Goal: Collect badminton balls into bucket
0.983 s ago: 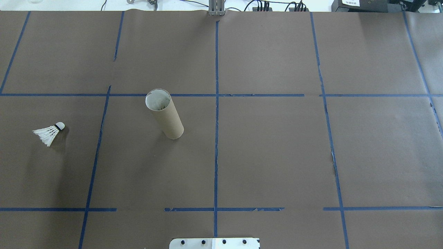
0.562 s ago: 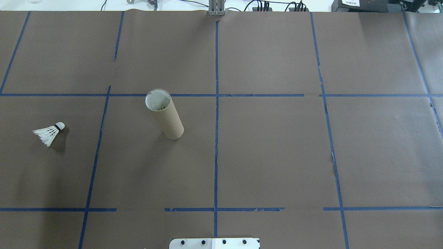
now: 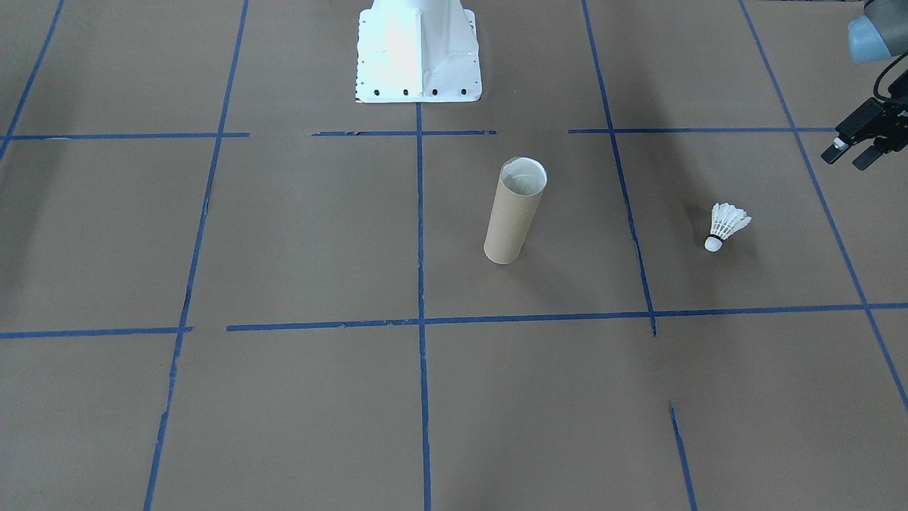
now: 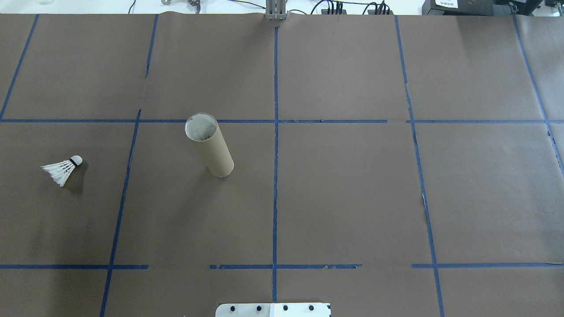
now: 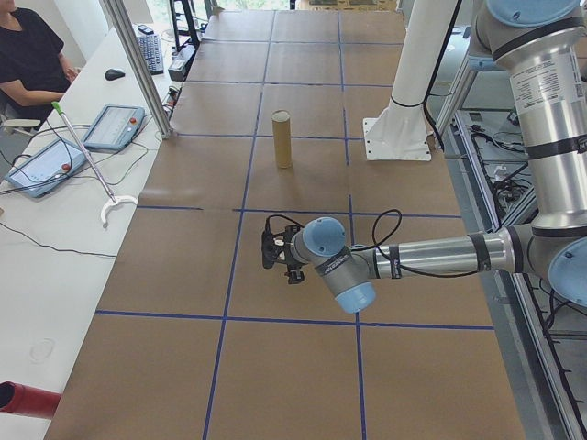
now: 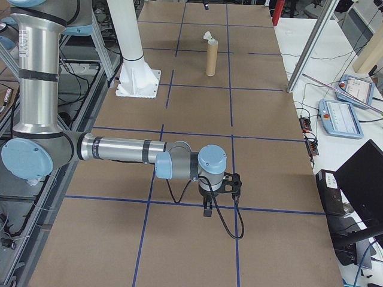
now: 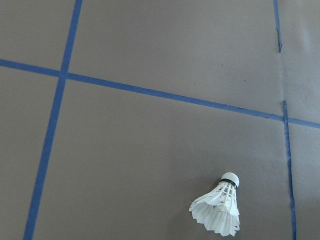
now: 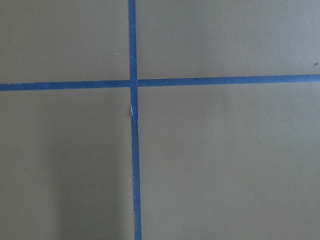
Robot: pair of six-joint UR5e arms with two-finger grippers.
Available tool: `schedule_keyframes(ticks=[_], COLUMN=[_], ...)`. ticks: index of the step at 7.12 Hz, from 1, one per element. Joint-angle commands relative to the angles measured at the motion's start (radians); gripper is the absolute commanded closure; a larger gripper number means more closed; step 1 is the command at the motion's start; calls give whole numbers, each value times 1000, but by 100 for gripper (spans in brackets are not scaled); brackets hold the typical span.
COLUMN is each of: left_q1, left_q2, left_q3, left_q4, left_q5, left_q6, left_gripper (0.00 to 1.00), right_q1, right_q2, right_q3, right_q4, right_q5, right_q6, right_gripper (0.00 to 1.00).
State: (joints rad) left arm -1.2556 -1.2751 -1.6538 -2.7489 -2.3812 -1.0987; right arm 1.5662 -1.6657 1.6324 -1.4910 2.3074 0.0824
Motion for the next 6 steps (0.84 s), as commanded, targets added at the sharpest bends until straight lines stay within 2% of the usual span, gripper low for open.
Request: schedule_keyframes(ticks=[1, 3, 4, 6], left_q1=[120, 247, 289, 332], left_q2=[2, 13, 13, 10], left_q3=[6, 43, 84, 103], left_q4=[-117, -239, -315, -386], left_q5=[124, 259, 302, 370], left_q6=[-262, -460, -525, -660], left_gripper=[0, 0, 0, 0], right_q1=[0, 0, 0, 0], right_q2=[0, 1, 1, 0], right_q3=[0, 1, 0, 0], right_q4=[0, 0, 0, 0], right_q5=[1, 0, 0, 1], right_q6=[0, 0, -1, -1], right_gripper=[0, 0, 0, 0])
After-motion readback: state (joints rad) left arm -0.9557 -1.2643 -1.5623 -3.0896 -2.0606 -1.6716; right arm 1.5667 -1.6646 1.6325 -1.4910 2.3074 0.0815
